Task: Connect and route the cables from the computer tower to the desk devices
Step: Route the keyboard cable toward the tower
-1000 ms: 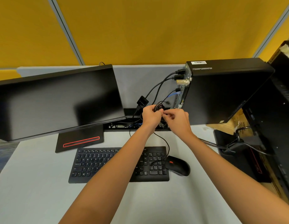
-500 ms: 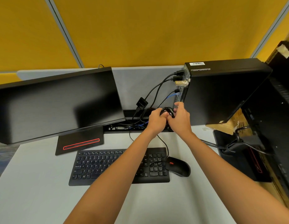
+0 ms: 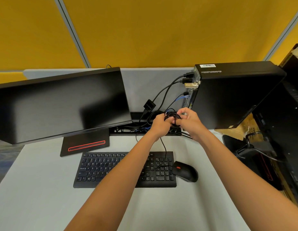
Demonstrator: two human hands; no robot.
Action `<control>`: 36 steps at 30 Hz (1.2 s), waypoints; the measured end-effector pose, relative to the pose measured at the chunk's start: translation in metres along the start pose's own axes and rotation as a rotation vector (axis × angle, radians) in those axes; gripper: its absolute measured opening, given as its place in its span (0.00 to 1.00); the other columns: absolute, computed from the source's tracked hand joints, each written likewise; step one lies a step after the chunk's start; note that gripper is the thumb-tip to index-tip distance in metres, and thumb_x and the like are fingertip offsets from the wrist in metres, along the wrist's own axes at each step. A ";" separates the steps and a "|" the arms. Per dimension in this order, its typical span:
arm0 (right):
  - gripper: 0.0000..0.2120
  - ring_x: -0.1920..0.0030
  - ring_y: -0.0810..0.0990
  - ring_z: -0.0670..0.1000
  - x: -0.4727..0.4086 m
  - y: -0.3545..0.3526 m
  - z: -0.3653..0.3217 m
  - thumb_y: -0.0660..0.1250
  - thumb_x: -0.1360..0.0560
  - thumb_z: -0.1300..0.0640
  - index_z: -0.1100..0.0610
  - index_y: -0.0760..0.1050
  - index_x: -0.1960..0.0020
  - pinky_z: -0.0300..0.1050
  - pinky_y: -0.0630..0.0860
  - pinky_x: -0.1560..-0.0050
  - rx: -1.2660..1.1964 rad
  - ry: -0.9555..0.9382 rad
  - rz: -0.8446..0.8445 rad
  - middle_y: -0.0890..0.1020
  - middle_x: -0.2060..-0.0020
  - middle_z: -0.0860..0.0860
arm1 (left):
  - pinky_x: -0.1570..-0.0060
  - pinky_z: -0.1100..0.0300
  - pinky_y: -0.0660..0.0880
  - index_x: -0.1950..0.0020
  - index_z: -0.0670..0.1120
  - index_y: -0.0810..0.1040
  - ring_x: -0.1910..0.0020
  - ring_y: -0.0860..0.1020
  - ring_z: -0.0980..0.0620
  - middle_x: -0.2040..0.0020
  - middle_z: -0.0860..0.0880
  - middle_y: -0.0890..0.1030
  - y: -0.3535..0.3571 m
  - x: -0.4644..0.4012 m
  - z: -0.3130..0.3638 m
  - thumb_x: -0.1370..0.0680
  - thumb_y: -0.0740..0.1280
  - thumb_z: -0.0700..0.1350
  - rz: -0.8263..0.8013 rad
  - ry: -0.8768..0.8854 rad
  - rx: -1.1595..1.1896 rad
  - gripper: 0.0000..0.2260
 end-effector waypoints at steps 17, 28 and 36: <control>0.07 0.62 0.70 0.49 0.016 -0.008 -0.037 0.66 0.27 0.68 0.58 0.71 0.60 0.47 0.74 0.61 0.746 -0.574 0.367 0.73 0.62 0.50 | 0.57 0.60 0.72 0.56 0.43 0.77 0.59 0.76 0.51 0.59 0.46 0.79 0.004 -0.001 0.003 0.24 0.66 0.36 0.084 -0.130 0.359 0.03; 0.11 0.62 0.79 0.48 0.001 0.001 -0.023 0.75 0.28 0.54 0.57 0.80 0.67 0.44 0.76 0.53 0.706 -0.233 0.188 0.83 0.67 0.53 | 0.56 0.62 0.73 0.53 0.41 0.77 0.59 0.77 0.54 0.61 0.48 0.79 -0.011 0.001 -0.011 0.22 0.64 0.37 0.060 -0.011 0.220 0.04; 0.09 0.66 0.76 0.45 -0.002 0.001 -0.008 0.69 0.25 0.60 0.64 0.82 0.61 0.39 0.74 0.61 0.437 -0.064 0.082 0.80 0.69 0.53 | 0.49 0.57 0.74 0.28 0.42 0.64 0.53 0.78 0.51 0.48 0.42 0.80 -0.018 -0.001 0.002 0.20 0.62 0.38 0.066 0.152 -0.041 0.20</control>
Point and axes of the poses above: each hand's wrist, its own x-axis away from the middle knuckle, its own y-axis out of the palm, z = x × y, the point moved 8 cm from there along -x, towards the middle knuckle
